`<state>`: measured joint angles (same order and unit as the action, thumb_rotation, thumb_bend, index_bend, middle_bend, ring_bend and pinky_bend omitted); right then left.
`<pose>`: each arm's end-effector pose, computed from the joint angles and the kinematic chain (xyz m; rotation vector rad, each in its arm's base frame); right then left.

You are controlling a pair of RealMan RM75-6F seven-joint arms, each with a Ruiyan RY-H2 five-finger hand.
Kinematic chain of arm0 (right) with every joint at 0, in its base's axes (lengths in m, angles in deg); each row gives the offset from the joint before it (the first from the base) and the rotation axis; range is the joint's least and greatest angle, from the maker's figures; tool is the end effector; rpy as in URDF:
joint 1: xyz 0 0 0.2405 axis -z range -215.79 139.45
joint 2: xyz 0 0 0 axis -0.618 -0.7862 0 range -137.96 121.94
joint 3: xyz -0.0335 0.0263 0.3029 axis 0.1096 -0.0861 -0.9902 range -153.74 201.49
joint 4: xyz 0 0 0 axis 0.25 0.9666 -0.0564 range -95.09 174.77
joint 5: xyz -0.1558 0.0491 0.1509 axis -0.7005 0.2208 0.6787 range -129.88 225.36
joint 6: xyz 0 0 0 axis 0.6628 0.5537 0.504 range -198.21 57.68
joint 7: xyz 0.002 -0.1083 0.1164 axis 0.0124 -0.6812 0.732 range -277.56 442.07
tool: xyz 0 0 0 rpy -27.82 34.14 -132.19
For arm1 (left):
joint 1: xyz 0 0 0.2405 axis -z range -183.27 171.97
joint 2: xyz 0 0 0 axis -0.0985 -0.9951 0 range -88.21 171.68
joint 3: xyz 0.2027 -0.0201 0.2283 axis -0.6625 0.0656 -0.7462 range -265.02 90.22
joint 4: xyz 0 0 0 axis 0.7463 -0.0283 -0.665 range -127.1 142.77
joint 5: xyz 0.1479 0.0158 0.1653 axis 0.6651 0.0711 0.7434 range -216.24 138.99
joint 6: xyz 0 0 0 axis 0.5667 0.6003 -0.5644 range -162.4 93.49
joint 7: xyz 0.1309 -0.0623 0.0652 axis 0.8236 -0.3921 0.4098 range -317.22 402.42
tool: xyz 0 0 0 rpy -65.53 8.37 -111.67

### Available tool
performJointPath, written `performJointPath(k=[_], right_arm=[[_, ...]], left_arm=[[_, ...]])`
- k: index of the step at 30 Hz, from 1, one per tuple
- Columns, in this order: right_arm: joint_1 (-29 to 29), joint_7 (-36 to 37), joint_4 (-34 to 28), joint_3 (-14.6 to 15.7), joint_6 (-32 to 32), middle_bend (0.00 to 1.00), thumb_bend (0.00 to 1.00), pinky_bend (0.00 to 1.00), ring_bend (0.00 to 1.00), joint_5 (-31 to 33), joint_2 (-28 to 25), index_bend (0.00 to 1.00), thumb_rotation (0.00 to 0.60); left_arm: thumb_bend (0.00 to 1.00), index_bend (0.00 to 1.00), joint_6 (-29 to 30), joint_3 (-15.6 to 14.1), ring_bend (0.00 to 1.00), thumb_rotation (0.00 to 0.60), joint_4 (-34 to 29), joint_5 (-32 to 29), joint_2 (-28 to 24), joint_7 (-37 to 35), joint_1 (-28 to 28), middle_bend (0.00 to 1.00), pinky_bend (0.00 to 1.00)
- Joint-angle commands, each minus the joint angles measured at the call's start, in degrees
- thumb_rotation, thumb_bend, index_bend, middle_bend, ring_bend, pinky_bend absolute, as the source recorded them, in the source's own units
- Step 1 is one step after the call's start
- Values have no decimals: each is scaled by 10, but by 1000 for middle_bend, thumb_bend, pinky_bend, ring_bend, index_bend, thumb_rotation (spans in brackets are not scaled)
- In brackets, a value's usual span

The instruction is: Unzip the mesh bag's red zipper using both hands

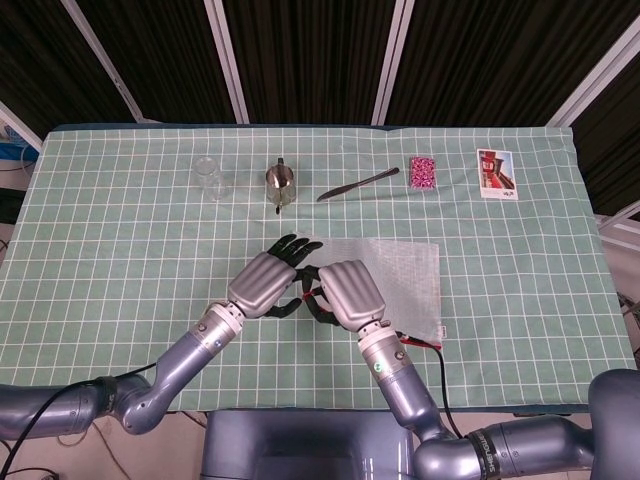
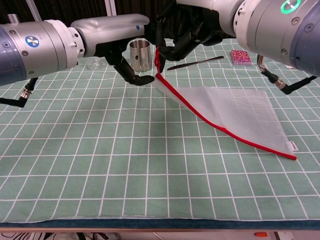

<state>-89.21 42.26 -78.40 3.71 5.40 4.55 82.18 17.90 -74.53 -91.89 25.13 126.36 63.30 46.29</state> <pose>-0.0231 -0.3416 0.0096 1.7311 -1.1331 1.2146 -0.0616 0.3744 -0.0205 -2.0970 -0.9060 -1.1560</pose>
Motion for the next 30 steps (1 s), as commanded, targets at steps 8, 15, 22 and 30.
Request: performJointPath(k=[8,15,22,30], right_arm=[[-2,1,-5,4,6,1000,611,960,1000,-1,-2,659,600],[-2,5,-6,6,9,1000,611,960,1000,0,-4,659,600],[-2,7,-7,6,11,1000,611,960,1000,0,-7,659,600],[-3,7,-9,9,11,1000,611,960,1000,0,-7,659,600]], left_arm=[[393,511,3,-6,0,600,2,-5,12,5,7,66,0],[394,514,6,-8,0,600,6,-9,16,7,9,67,0],[395,514,11,-9,0,600,9,-12,14,6,9,67,0],[404,551,12,-9,0,600,10,-13,15,4,11,76,0]])
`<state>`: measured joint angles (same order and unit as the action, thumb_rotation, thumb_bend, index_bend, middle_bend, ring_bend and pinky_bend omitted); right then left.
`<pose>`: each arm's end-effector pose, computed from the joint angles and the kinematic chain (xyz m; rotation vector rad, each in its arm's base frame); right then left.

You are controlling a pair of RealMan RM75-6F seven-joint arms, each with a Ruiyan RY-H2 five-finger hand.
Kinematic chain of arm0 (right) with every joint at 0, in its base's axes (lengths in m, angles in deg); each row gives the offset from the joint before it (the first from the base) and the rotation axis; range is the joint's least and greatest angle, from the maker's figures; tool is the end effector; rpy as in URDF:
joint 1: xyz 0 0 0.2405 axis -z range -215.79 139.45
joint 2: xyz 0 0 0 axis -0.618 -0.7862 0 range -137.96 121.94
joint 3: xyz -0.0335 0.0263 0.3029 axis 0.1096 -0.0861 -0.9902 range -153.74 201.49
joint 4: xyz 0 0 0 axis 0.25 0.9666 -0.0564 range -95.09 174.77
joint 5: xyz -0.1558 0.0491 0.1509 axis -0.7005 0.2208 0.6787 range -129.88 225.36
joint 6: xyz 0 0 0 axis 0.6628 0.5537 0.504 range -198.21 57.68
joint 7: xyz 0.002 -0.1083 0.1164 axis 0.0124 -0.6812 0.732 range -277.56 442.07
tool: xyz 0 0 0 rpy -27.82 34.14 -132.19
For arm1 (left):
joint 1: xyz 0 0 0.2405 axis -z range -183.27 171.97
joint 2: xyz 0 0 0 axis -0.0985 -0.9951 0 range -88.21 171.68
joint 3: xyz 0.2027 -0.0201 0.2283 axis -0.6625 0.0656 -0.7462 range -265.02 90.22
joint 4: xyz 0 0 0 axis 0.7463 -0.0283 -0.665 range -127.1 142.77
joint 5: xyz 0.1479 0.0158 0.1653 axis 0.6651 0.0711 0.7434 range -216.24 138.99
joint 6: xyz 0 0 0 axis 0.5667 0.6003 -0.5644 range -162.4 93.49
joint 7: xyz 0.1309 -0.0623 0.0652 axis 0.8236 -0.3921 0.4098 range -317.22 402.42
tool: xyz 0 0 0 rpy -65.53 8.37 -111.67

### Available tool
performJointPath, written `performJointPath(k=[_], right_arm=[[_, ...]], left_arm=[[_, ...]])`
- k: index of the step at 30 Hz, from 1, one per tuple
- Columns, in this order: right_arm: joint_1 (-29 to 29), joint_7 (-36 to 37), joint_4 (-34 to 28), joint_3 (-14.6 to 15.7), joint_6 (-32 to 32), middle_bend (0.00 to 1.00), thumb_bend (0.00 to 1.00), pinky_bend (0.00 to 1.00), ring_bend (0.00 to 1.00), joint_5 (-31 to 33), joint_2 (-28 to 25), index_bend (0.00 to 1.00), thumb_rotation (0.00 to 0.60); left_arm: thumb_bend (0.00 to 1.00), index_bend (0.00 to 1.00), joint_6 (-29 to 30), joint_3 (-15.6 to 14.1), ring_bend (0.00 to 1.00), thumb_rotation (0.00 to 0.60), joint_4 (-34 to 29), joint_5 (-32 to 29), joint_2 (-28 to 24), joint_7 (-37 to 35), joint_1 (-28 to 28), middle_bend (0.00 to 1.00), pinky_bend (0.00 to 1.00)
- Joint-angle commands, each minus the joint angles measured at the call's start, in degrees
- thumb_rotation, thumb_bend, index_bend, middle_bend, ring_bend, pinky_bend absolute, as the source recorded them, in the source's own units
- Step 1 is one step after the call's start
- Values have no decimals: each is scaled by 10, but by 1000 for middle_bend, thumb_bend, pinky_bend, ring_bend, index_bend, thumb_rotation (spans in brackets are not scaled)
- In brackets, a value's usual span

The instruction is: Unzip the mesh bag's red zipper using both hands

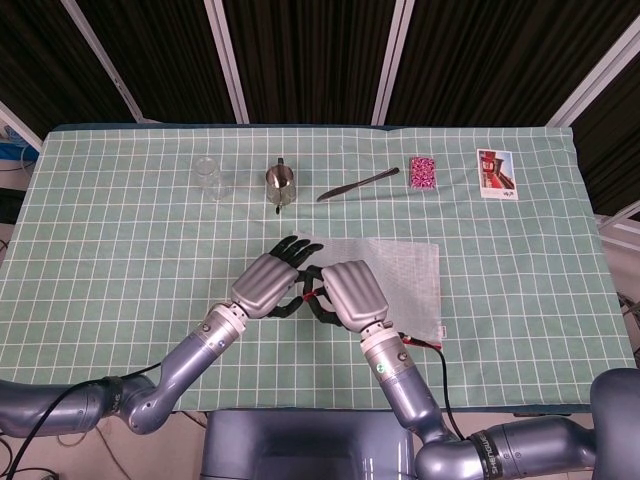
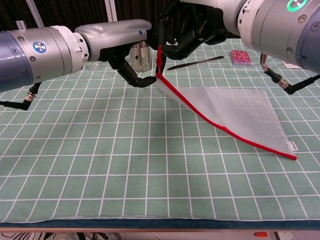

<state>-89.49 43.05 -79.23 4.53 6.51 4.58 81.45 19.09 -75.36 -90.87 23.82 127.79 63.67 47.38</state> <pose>-0.0249 -0.3400 0.0131 1.7240 -1.1380 1.2158 -0.0597 0.3753 -0.0284 -2.0899 -0.9128 -1.1516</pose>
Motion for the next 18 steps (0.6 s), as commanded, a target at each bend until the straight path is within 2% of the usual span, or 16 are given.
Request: performJointPath(k=[1,18], right_arm=[[-1,-1,-1,1,0,1000,611,960,1000,0,1,659,600],[-2,-2,-2,8,6,1000,611,960,1000,-3,5,659,600]], left_arm=[[405,552,1,-1,0,600,0,0,2,-1,0,76,0],[422,593,18,4,0,600,9,3,15,-14,-1,104,0]])
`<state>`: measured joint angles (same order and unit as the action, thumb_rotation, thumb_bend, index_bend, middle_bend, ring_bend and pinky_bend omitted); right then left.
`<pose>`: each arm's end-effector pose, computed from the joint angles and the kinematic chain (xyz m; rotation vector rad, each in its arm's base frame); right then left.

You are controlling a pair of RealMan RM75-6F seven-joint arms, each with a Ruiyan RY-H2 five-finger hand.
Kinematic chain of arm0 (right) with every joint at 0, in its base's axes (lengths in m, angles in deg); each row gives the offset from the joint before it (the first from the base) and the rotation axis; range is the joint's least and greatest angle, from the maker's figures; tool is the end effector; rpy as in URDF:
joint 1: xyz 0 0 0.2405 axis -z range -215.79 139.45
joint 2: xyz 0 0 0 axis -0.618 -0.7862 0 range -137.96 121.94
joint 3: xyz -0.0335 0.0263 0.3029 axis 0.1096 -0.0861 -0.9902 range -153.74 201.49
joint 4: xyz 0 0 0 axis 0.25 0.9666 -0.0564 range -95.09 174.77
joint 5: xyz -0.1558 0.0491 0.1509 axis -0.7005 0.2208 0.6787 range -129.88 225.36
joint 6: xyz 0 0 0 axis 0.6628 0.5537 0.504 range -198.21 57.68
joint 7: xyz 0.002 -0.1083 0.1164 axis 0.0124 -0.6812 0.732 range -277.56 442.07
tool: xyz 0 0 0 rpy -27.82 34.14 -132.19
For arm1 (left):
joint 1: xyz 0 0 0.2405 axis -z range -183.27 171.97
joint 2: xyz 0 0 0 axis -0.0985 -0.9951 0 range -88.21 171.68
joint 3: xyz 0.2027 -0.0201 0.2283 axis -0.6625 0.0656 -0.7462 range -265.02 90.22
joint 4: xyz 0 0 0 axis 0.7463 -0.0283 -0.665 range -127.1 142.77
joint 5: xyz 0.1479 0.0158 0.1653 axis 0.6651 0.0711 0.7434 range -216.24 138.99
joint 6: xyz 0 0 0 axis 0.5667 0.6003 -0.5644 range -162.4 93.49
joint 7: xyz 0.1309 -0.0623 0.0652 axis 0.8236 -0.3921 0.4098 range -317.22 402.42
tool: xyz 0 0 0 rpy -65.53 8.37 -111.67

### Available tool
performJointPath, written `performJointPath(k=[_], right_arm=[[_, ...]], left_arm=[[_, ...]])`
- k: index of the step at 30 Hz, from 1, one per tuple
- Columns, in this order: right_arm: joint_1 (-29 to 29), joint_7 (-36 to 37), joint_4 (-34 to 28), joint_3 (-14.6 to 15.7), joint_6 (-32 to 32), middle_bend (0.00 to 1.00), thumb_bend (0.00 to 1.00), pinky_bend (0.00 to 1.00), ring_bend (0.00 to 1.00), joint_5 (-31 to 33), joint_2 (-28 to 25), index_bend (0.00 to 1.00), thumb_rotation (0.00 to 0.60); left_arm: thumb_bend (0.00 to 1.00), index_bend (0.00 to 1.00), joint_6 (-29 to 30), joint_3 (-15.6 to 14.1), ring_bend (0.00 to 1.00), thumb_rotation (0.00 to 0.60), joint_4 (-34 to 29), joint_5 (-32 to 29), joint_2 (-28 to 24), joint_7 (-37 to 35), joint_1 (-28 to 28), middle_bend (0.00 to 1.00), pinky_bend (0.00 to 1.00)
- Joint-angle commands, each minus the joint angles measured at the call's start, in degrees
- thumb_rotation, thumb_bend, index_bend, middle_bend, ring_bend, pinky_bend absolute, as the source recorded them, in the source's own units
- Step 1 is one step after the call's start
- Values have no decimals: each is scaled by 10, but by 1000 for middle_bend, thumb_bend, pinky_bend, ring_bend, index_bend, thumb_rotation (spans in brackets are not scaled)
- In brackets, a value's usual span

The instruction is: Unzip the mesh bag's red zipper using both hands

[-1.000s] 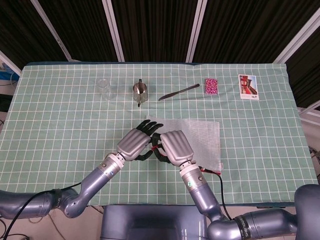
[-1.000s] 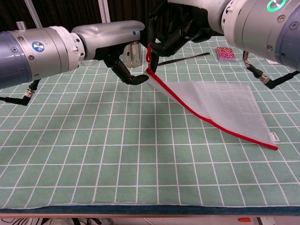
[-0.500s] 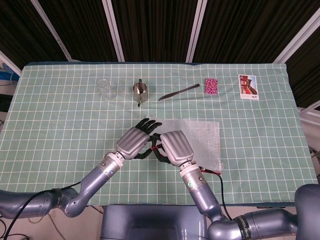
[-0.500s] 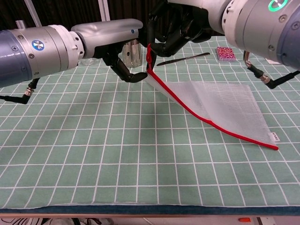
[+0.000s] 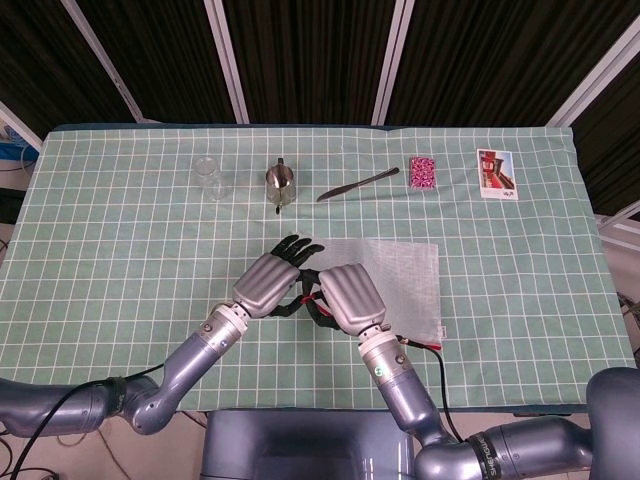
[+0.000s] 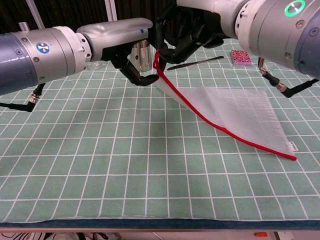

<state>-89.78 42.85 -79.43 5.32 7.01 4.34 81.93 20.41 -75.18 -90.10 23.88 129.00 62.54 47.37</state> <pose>-0.0240 -0.3363 0.0096 1.7359 -1.1365 1.2117 -0.0578 0.3764 -0.0313 -2.0615 -0.9368 -1.1828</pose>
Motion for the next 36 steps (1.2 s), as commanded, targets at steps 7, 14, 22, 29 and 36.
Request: performJointPath(k=[7,14,22,29,36], right_arm=[[7,4,-3,4,7,1000,611,960,1000,-2,-4,659,600],[14,12,-6,6,13,1000,611,960,1000,-4,-7,659,600],[20,18,-5,5,18,1000,611,960,1000,-4,-8,659,600],[26,24,-6,5,18,1000,611,960,1000,1,-13,661,600],[29,26,-7,6,18,1000,612,960,1000,0,-12,661,600]], left_arm=[[422,595,23,13,0,600,1,9,11,-21,-7,106,0],[422,595,44,23,0,600,-3,29,16,-47,-13,105,0],[422,595,69,28,0,600,-3,72,22,-79,-21,106,0],[422,596,82,35,0,600,-4,86,20,-88,-25,105,0],[422,596,90,43,0,600,-4,91,24,-95,-26,105,0]])
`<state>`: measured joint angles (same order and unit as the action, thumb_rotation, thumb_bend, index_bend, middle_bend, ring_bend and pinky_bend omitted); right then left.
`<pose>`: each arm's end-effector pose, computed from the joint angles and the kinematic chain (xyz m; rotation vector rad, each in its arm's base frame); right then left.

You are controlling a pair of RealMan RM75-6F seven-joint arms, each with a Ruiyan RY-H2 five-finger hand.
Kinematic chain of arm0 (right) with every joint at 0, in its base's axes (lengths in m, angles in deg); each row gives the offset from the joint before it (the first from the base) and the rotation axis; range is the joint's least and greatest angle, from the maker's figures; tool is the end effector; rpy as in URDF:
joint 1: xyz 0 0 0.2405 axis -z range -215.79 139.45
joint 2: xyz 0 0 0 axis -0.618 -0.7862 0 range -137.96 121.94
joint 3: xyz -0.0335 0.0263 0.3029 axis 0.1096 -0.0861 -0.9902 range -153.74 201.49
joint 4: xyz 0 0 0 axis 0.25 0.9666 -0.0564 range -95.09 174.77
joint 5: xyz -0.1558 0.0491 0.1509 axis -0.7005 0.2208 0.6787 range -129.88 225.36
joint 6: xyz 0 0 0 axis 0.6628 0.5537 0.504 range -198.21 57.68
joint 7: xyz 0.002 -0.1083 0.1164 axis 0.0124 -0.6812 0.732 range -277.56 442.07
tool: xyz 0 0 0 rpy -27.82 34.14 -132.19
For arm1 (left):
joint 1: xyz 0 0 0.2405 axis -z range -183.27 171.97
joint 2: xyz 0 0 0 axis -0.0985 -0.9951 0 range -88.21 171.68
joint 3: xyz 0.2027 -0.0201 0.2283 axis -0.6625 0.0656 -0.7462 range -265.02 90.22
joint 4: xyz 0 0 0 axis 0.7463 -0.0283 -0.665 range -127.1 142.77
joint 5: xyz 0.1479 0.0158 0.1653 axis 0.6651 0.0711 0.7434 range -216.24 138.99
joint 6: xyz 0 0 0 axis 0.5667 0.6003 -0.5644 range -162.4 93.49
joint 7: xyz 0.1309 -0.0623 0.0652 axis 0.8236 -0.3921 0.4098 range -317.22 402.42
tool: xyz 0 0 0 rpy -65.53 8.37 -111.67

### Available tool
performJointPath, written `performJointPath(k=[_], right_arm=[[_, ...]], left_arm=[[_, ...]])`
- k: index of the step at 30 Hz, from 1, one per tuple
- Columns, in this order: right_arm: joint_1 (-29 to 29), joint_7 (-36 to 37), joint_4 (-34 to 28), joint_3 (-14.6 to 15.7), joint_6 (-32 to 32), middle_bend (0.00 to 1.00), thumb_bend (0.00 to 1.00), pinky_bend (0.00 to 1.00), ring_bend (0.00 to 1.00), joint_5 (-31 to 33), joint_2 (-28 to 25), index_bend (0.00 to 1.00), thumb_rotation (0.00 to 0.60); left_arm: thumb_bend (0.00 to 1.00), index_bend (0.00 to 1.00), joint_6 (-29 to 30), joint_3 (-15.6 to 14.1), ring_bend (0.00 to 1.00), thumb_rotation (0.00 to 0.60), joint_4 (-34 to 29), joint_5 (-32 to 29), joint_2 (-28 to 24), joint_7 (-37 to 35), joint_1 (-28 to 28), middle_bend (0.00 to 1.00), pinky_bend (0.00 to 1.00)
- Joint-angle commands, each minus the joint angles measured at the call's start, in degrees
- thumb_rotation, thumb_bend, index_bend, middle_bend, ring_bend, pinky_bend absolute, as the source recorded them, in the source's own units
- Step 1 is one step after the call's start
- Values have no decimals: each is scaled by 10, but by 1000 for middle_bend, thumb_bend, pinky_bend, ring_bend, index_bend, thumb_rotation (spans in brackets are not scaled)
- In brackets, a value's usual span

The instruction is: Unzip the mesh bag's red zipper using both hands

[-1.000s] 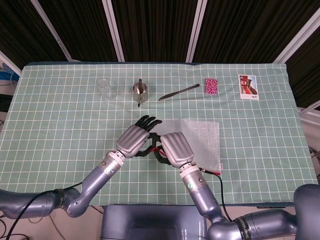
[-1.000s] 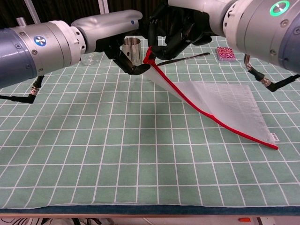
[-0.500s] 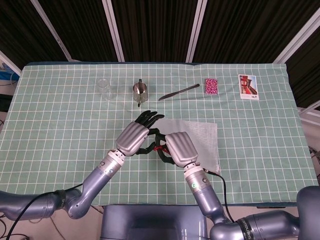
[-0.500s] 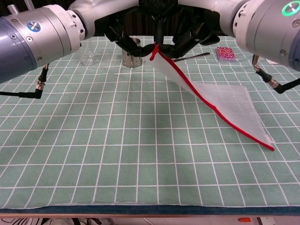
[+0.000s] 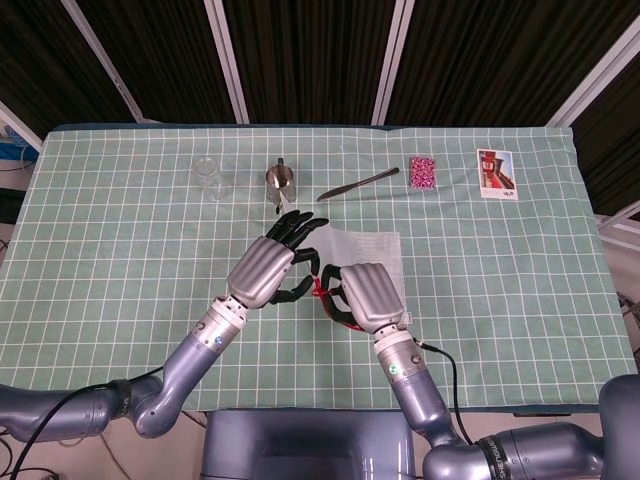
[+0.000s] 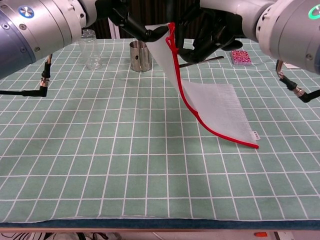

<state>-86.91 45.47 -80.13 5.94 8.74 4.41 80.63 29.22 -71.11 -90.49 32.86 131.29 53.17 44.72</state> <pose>-0.0464 -0.3362 0.0179 1.6546 -1.1987 1.1984 -0.0340 0.3746 -0.0037 -1.8734 -0.9687 -1.5241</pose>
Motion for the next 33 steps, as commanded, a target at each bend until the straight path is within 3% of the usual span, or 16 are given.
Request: performJointPath(k=[1,33], right_arm=[[0,0,0,0,1,1000,612,960,1000,-1,1,661,600],[23,13,8,-5,11,1000,613,960,1000,4,-20,661,600]], left_arm=[[422,596,3,4,0,600,1,1,2,-2,1,105,0],[422,596,27,69,0,600,-10,-19,-11,-1,14,106,0]])
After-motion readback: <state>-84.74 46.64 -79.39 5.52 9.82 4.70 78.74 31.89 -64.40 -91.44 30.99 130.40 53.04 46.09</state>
